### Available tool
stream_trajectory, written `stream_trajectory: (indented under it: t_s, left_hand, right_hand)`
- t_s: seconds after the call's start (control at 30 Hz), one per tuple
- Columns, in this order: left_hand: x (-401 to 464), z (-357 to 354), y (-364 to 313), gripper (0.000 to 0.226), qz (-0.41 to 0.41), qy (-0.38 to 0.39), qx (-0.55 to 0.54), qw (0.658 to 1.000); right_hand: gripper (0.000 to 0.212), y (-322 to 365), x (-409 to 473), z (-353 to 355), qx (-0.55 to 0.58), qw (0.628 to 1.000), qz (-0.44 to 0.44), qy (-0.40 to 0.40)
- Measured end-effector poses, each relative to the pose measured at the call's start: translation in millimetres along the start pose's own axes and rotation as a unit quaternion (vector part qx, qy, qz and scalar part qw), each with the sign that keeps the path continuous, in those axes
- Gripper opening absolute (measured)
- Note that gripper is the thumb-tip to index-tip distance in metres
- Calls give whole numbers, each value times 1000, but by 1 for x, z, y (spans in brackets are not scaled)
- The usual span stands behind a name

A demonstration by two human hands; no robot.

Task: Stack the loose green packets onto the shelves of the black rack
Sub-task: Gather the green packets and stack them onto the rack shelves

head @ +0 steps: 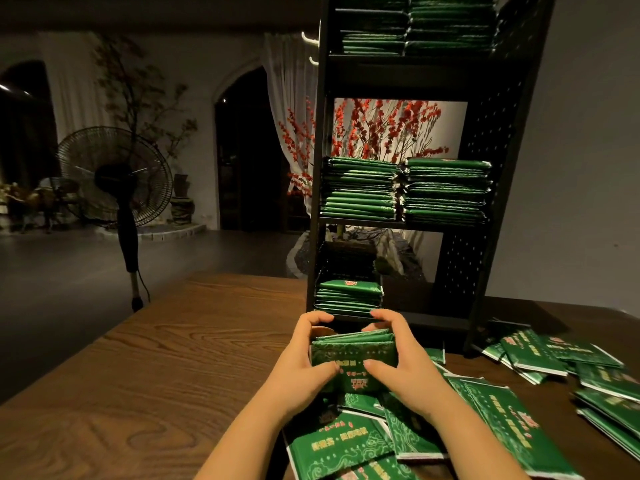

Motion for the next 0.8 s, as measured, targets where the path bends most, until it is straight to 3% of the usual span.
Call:
stream_trajectory:
  t_s: [0.17, 0.43, 0.63, 0.8]
  left_hand:
    - [6, 10, 8, 61, 23, -45, 39, 998]
    - [7, 5, 12, 51, 55, -25, 103, 993]
    - [8, 14, 23, 29, 115, -27, 190, 975]
    - [9, 18, 20, 24, 101, -31, 170, 980]
  right_hand:
    - [61, -8, 0, 7, -43, 998, -35, 7]
    - [50, -13, -2, 3, -117, 990, -60, 57]
    - [34, -17, -5, 10, -145, 980, -76, 112]
    - [31, -12, -3, 17, -120, 989, -66, 62]
Point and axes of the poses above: each hand's wrist, its own x-axis towards the middle knuckle, its own z-axis out of the back of the hand, y = z × x, the point moved 7 cm from there along x, towards the middle knuckle, and after that the axes turned 13 degrees about z, right-handed, at the moved point
